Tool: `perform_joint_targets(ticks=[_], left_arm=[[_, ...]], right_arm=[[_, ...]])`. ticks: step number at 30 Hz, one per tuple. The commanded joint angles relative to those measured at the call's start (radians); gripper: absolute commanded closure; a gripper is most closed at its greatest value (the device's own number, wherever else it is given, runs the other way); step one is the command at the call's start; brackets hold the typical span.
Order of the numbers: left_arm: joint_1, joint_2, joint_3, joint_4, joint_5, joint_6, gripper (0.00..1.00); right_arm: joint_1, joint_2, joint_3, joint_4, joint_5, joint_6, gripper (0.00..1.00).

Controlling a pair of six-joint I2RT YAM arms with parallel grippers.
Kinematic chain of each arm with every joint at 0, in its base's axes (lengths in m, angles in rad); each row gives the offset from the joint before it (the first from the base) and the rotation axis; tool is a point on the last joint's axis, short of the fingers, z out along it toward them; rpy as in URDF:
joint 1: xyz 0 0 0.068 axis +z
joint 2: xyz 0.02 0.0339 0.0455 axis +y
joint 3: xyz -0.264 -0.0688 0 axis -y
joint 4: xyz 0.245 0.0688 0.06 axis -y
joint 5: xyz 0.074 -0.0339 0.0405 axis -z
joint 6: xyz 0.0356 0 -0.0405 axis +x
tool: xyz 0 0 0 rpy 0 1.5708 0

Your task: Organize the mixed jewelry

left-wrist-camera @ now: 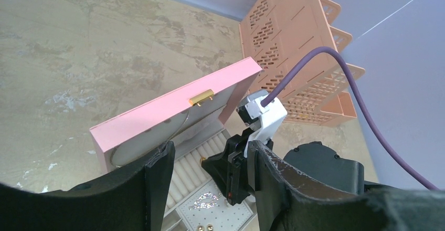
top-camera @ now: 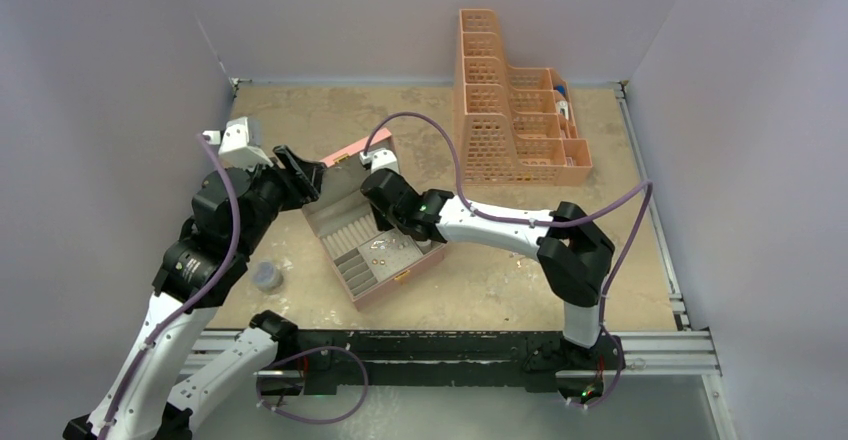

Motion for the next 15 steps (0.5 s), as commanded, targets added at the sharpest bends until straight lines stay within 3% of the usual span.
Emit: perform_joint_targets(ticks=[1,15], left_arm=[[0.004,0.001,0.022,0.016,0.003,0.015,0.47],[0.004,0.003,0.025,0.005,0.007,0.012,0.47]], right_arm=[[0.009,0.001,0.031,0.039,-0.009,-0.025,0.98],[0.008,0.032,0.028,0.024,0.023,-0.034,0.98]])
